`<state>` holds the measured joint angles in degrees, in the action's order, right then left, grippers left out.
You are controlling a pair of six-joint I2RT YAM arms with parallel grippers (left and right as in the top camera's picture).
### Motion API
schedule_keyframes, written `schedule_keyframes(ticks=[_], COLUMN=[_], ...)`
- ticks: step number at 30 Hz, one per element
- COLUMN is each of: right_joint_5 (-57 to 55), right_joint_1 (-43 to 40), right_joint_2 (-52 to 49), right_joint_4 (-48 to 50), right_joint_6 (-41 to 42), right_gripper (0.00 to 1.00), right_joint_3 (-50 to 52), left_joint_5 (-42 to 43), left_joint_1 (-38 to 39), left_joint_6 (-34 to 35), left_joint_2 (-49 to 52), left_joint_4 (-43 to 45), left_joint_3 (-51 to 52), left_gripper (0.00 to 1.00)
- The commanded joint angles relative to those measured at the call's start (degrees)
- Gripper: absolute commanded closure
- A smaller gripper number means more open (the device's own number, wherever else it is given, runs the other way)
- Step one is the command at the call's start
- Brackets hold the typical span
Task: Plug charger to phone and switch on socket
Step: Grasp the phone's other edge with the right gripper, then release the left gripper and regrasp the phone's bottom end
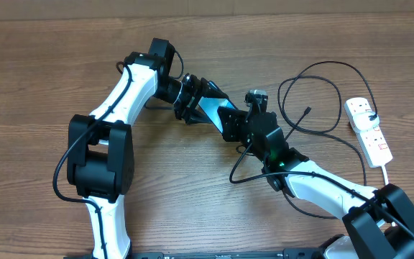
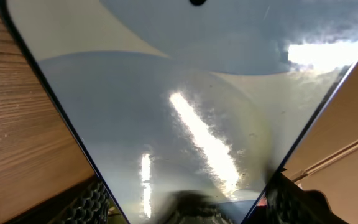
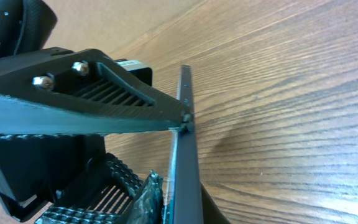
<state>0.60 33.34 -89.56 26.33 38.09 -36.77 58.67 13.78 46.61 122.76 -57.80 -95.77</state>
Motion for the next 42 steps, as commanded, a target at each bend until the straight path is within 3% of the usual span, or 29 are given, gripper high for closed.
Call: schedule_keyframes(ticks=[1, 4, 9, 11, 16, 27, 31, 34, 42], right_joint_5=[5.3, 7.3, 8.5, 8.5, 9.9, 15.4, 17.2, 19.9, 25.7], right_joint_1=[0.8, 0.8, 0.8, 0.8, 0.8, 0.7, 0.7, 0.7, 0.7], right_joint_2=[0.2, 0.2, 0.2, 0.2, 0.2, 0.2, 0.2, 0.2, 0.2], right_joint_4=[0.5, 0.6, 0.6, 0.6, 0.6, 0.3, 0.2, 0.2, 0.3], right_joint_6=[-0.1, 2.1, 6.8, 9.8, 17.9, 35.3, 40.3, 45.3, 52.0], right_gripper=[0.9, 0.91, 0.95, 0.96, 0.96, 0.96, 0.96, 0.96, 0.96], right_joint_3=[-1.0, -1.0, -1.0, -1.0, -1.0, -1.0, -1.0, -1.0, -1.0], left_joint_5=[0.2, -0.6, -0.7, -0.8, 0.8, -0.5, -7.1, -17.6, -47.3], left_joint_1=[0.4, 0.4, 0.4, 0.2, -1.1, -7.9, -10.6, -11.7, -11.9], left_joint_6=[0.6, 0.5, 0.1, 0.1, -1.4, -17.1, -22.6, -25.5, -25.6], left_joint_2=[-0.3, -0.3, -0.3, -0.3, -0.5, -8.4, -16.7, -23.9, -40.4], left_joint_4=[0.8, 0.9, 1.8, 2.6, 5.4, 4.0, 2.4, -2.5, -18.3], left_joint_3=[-1.2, -1.2, -1.2, -1.2, -1.3, -7.3, -7.4, -7.4, -7.4], left_gripper=[0.47, 0.4, 0.18, 0.0, 0.0, 0.0, 0.0, 0.0, 0.0])
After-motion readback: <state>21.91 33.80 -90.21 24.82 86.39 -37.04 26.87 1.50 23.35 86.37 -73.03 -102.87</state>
